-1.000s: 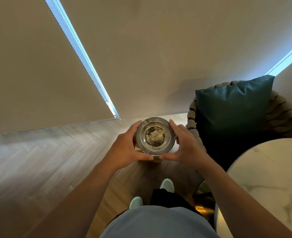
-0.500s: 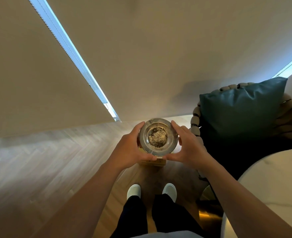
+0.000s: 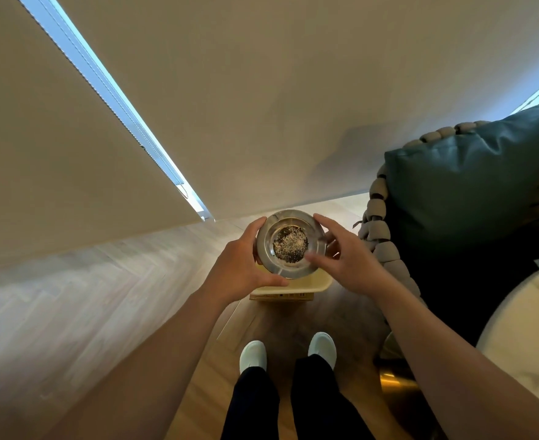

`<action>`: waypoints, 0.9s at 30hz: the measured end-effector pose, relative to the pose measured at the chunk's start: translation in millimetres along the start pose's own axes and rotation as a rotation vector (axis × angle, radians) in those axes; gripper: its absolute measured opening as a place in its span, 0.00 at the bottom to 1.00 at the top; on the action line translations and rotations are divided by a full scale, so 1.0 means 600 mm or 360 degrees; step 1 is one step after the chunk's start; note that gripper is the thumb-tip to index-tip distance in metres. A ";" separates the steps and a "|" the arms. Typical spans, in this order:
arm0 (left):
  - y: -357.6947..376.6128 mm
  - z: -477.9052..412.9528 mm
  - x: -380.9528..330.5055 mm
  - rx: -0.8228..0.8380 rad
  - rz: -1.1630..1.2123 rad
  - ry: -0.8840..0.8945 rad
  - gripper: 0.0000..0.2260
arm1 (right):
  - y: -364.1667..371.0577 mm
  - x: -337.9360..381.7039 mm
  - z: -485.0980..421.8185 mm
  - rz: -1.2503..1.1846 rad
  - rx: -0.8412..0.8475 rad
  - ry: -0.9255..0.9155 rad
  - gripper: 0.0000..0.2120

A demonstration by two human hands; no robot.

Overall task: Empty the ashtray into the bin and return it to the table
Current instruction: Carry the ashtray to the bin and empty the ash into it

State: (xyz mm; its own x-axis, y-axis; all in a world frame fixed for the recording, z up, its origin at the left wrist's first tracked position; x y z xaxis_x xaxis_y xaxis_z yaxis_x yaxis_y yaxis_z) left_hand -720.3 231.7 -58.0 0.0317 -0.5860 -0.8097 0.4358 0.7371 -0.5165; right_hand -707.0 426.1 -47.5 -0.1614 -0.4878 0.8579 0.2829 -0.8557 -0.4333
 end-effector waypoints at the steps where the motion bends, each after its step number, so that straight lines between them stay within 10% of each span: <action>1: 0.008 -0.008 0.015 0.0004 -0.0008 -0.0001 0.50 | 0.005 -0.018 -0.010 -0.0069 -0.0029 0.0067 0.28; 13: 0.148 -0.072 0.208 0.0111 -0.0077 -0.0140 0.51 | 0.112 -0.310 -0.086 -0.0659 -0.0192 0.0849 0.08; 27: 0.179 -0.133 0.279 0.0149 -0.0589 -0.0097 0.53 | 0.133 -0.372 -0.136 -0.0660 -0.0147 0.1031 0.05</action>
State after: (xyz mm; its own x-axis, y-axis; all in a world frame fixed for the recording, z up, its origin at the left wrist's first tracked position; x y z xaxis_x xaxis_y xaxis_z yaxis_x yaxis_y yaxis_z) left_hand -739.8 239.7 -271.2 -0.0911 -0.8275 -0.5540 0.5077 0.4401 -0.7407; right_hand -725.6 452.5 -296.1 -0.7657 -0.1038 0.6348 0.0030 -0.9875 -0.1579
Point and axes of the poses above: each hand's wrist, its own z-axis away from the middle knuckle, its own y-axis out of the palm, x = y × z, the point moved 7 cm from there along -z, towards the middle knuckle, and after that the axes turned 1 degree about -z, right-handed, at the moved point
